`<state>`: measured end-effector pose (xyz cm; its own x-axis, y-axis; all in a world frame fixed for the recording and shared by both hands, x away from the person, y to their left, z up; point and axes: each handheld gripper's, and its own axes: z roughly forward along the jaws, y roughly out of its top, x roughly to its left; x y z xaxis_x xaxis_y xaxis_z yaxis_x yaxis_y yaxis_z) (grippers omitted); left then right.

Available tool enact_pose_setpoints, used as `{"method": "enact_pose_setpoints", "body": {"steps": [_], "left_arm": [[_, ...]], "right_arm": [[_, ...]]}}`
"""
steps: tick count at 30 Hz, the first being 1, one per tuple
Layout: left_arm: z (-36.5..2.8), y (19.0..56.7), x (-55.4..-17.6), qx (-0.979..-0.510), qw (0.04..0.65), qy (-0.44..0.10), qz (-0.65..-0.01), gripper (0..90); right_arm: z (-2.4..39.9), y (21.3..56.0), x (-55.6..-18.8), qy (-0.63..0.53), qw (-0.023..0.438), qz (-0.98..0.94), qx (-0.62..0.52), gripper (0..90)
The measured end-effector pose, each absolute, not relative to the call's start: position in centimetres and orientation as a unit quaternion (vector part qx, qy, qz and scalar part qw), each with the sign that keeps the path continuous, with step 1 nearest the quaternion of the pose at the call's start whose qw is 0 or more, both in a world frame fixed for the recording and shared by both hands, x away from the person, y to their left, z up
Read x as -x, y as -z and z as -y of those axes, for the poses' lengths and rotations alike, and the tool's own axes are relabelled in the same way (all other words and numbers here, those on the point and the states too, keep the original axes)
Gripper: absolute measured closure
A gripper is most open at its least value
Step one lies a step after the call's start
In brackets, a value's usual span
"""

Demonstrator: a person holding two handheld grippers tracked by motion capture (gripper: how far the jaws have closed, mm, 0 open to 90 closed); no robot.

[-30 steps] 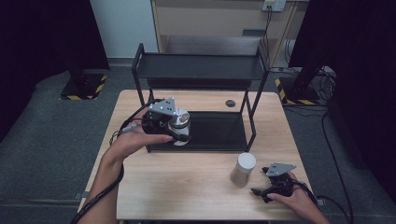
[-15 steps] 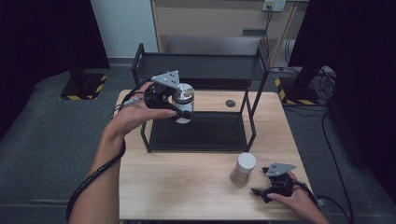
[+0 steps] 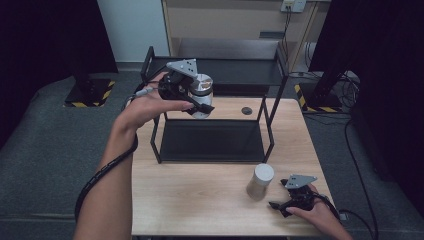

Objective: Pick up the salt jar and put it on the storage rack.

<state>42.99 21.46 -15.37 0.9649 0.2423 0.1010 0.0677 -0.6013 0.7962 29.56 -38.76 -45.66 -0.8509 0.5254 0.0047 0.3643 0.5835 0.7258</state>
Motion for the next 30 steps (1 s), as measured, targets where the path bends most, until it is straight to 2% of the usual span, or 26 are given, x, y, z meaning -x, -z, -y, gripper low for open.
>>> {"method": "enact_pose_setpoints", "body": {"steps": [18, 30], "left_arm": [[-21.1, 13.0, -46.0, -0.886, 0.44, -0.107, -0.103, 30.0], [-19.5, 11.3, -43.3, -0.858, 0.439, -0.181, -0.199, 30.0]], "right_arm": [[38.7, 45.7, -29.6, -0.38, 0.105, -0.884, -0.252, 1.8], [38.7, 45.6, -29.6, -0.38, 0.106, -0.884, -0.251, 1.8]]}}
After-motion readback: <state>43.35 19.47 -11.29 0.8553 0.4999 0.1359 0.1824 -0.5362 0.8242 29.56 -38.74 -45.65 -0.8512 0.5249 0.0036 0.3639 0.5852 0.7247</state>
